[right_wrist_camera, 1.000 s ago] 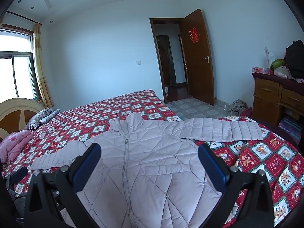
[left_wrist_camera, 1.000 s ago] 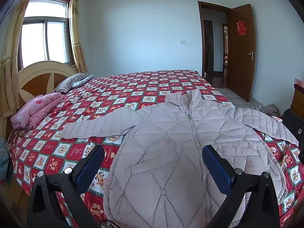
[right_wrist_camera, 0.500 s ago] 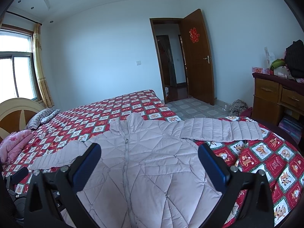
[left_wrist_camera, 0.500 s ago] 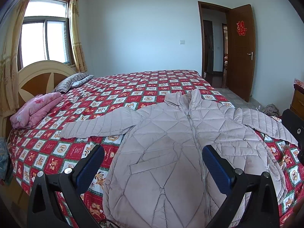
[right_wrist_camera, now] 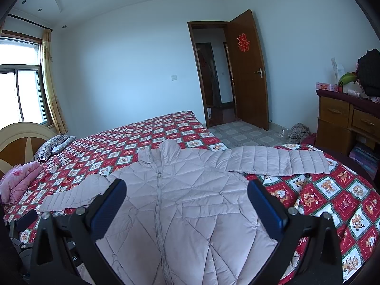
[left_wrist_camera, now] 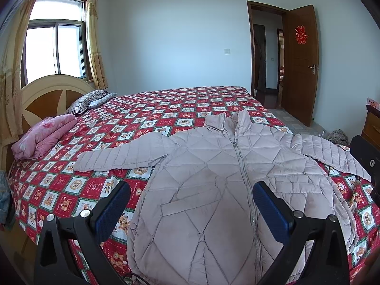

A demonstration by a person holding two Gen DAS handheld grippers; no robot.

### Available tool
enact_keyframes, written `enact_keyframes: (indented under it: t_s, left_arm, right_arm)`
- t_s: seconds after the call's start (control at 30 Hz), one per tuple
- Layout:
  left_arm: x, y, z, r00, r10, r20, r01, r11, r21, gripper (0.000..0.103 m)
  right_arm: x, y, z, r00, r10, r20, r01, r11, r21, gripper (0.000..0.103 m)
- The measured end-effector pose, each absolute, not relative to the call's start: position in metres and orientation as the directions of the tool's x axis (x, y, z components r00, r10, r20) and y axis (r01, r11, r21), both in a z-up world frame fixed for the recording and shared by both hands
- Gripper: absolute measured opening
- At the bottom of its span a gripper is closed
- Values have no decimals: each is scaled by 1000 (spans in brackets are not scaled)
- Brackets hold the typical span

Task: Fold large clothes

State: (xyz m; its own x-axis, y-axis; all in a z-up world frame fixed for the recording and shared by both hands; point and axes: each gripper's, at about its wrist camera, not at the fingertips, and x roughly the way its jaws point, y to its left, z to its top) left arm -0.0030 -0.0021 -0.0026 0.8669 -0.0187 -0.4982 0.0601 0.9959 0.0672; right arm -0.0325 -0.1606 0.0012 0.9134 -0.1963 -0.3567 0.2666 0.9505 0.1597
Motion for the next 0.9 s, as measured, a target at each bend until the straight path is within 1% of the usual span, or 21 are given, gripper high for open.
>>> enact_keyframes:
  t_s: [0.57, 0.9]
  left_arm:
    - [-3, -3, -7, 863, -25, -505, 64, 996, 60, 102]
    - [7, -3, -14, 851, -39, -524, 79, 995, 53, 102]
  right_arm:
    - [-32, -162, 1, 913, -195, -359, 266, 951, 160, 103]
    - [-25, -158, -9, 901, -194, -387, 271, 950, 155, 103]
